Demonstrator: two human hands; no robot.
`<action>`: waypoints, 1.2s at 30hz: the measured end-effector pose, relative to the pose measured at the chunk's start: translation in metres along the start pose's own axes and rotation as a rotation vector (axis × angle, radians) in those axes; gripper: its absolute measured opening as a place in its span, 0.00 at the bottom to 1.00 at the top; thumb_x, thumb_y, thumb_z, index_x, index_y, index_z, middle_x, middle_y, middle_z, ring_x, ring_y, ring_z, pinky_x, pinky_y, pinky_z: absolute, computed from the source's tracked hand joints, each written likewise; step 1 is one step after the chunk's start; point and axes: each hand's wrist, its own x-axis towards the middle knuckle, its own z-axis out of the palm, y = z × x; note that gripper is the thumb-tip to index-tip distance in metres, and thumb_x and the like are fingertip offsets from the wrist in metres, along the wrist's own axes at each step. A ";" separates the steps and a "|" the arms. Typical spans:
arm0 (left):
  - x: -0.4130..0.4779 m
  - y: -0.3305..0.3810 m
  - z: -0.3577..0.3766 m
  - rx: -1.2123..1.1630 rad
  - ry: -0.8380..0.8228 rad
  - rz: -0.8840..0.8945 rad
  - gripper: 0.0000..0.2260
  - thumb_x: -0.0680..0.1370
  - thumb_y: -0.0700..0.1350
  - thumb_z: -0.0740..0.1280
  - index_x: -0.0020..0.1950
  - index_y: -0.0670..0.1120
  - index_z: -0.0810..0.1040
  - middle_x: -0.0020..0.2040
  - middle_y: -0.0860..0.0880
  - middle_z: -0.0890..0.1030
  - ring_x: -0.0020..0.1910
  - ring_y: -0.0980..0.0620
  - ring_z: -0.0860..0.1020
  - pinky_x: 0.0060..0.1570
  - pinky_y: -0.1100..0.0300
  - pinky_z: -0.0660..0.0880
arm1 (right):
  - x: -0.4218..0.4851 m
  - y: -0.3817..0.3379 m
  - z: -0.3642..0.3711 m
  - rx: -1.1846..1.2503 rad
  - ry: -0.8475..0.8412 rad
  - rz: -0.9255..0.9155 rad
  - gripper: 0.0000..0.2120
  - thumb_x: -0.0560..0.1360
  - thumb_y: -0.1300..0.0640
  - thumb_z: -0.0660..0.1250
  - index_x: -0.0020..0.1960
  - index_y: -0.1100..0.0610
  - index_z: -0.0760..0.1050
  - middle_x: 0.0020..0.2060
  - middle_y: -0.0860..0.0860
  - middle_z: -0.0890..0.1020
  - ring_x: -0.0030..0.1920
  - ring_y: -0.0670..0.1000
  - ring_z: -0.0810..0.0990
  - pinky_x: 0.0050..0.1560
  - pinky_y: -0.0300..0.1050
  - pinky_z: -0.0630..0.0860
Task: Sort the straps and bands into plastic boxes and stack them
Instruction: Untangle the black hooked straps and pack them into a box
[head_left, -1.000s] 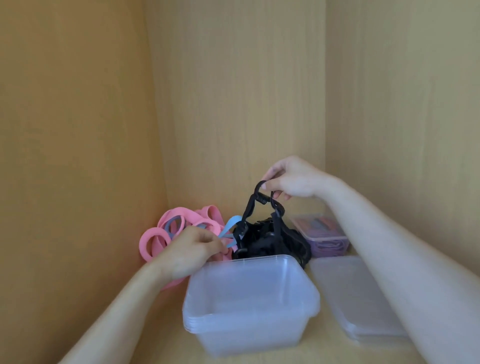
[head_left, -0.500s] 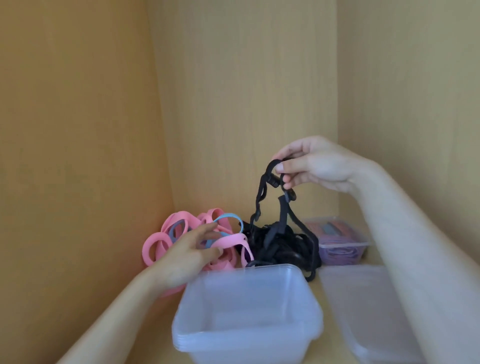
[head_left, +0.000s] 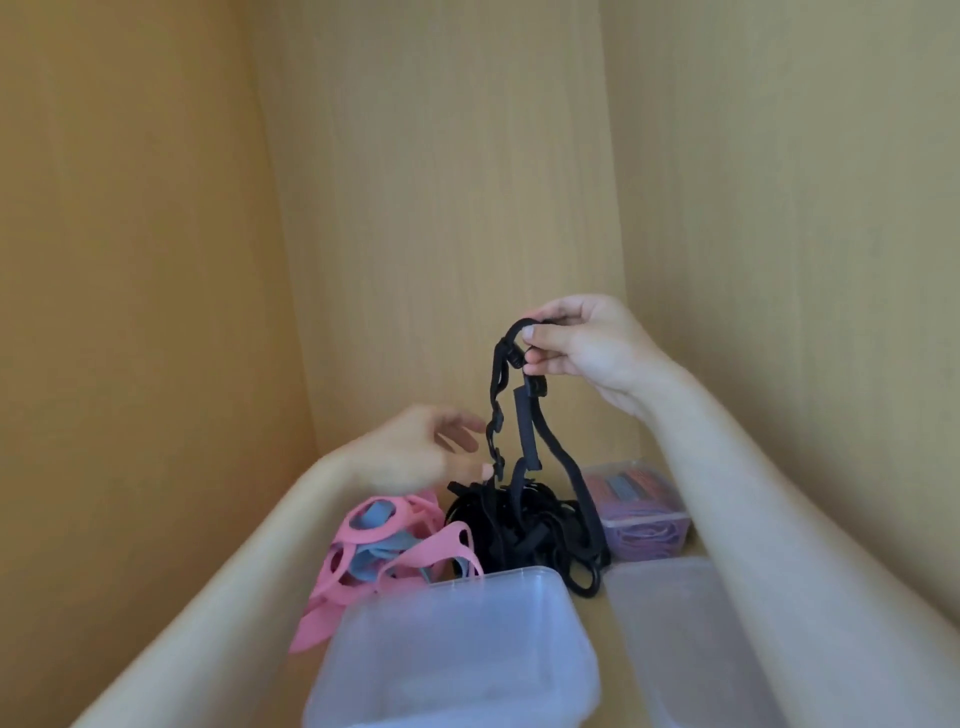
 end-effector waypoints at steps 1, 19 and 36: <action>0.006 0.004 0.002 -0.010 -0.008 0.017 0.19 0.77 0.51 0.74 0.66 0.56 0.74 0.59 0.57 0.80 0.50 0.63 0.80 0.43 0.72 0.73 | 0.001 0.000 0.001 0.015 0.012 -0.007 0.06 0.76 0.69 0.70 0.53 0.64 0.78 0.43 0.58 0.82 0.38 0.50 0.83 0.44 0.46 0.85; 0.025 -0.020 -0.016 -0.467 0.469 0.270 0.04 0.82 0.40 0.66 0.47 0.44 0.76 0.42 0.46 0.78 0.35 0.50 0.82 0.41 0.53 0.82 | 0.014 0.007 0.013 -0.005 0.077 -0.115 0.06 0.76 0.66 0.70 0.53 0.61 0.78 0.45 0.54 0.80 0.40 0.48 0.80 0.50 0.44 0.80; 0.017 -0.015 -0.016 -0.413 0.245 0.142 0.17 0.73 0.40 0.77 0.61 0.46 0.79 0.49 0.45 0.83 0.45 0.51 0.83 0.53 0.51 0.82 | 0.014 0.035 0.049 -0.352 -0.022 -0.175 0.04 0.78 0.52 0.71 0.46 0.50 0.84 0.41 0.43 0.87 0.42 0.41 0.84 0.44 0.39 0.76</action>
